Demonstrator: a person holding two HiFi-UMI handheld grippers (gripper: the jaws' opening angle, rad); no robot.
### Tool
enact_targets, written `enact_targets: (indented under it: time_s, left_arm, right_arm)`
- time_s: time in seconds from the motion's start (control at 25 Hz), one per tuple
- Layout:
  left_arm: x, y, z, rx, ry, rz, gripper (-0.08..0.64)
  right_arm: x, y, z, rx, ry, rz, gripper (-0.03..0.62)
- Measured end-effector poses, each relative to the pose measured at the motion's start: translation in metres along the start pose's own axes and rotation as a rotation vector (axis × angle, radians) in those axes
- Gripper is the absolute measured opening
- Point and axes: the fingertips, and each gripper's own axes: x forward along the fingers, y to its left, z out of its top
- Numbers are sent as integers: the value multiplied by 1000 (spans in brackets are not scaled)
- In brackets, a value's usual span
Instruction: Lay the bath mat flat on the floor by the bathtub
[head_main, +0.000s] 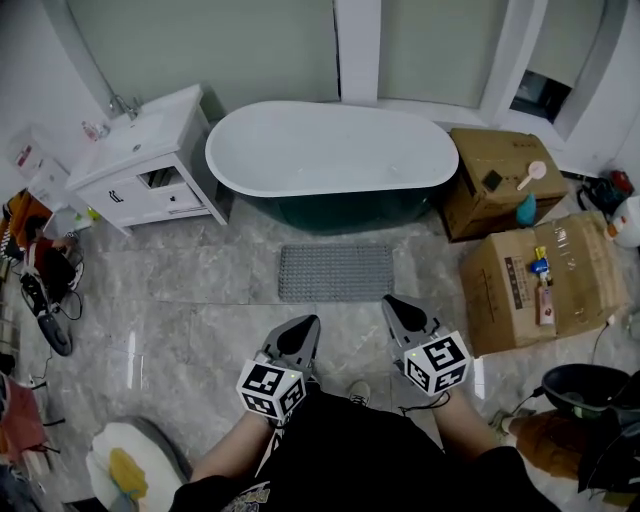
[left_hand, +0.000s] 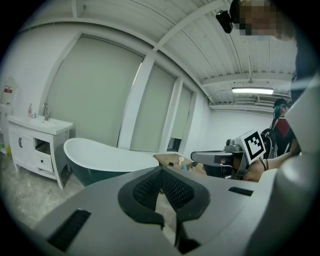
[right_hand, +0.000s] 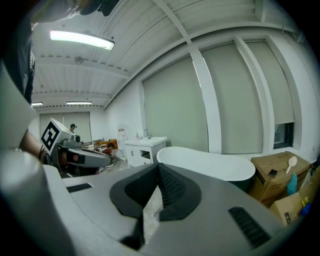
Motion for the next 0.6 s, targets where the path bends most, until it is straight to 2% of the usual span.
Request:
enact_targets:
  time_s: [0.24, 0.6]
  left_arm:
    - [-3, -16, -6, -2, -10, 31, 15]
    - [-4, -17, -5, 1, -13, 34, 17]
  right_arm:
    - [-14, 2, -12, 0, 10, 35, 17]
    - [-11, 9, -15, 22, 5, 47, 17]
